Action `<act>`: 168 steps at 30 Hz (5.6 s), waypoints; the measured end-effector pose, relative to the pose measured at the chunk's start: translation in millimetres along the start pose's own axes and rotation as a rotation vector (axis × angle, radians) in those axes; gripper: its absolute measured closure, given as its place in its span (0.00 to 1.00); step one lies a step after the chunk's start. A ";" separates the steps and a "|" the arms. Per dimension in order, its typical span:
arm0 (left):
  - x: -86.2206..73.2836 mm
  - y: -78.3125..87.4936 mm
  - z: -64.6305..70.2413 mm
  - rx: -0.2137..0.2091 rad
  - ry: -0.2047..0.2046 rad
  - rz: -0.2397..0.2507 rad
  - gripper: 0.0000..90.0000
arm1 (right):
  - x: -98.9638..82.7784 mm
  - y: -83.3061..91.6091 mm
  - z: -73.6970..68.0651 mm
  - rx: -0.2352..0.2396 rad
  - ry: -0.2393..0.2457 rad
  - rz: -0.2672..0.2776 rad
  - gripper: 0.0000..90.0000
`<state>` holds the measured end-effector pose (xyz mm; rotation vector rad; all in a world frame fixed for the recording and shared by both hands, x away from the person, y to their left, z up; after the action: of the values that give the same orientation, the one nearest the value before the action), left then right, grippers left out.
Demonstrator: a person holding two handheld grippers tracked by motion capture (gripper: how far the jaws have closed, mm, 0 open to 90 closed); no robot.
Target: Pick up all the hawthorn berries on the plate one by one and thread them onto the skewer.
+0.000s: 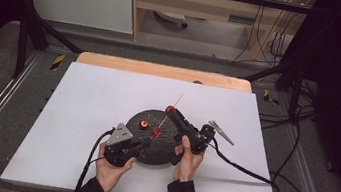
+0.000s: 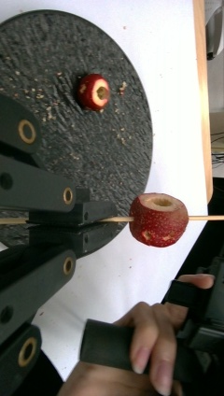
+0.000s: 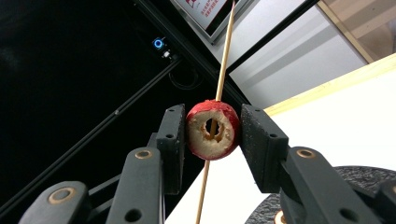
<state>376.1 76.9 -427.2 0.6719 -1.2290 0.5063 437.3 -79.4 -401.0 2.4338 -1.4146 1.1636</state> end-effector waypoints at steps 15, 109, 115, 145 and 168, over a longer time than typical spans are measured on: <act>13.0 -11.9 1.2 -0.001 -0.020 0.002 0.98 | -7.6 6.9 -3.3 0.005 0.023 -0.021 0.69; -45.1 114.4 -105.2 0.087 -0.062 -0.212 0.98 | -58.3 -68.5 14.7 -0.188 0.700 -0.978 0.12; -45.2 114.1 -105.1 0.086 -0.063 -0.214 0.98 | -66.4 -80.2 18.4 -0.195 0.711 -1.011 0.20; -45.4 113.7 -104.9 0.082 -0.065 -0.213 0.98 | -96.1 -95.8 42.3 -0.268 0.603 -1.156 0.66; -45.1 112.8 -103.1 0.081 -0.070 -0.211 0.98 | -82.9 -92.1 25.6 -0.280 0.549 -1.106 0.69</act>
<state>357.5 229.8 -468.3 0.8839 -1.1919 0.3604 500.1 20.0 -447.6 1.9177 0.0024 1.0512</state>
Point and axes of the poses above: each handheld gripper's, and its own axes: y roughly backward along the jaws, x roughly out of its top, z roughly to its right, the point moved 6 cm from there along -y, roughly forward along the jaws, and after that the axes turned 12 degrees about z, right-handed, at the moved point
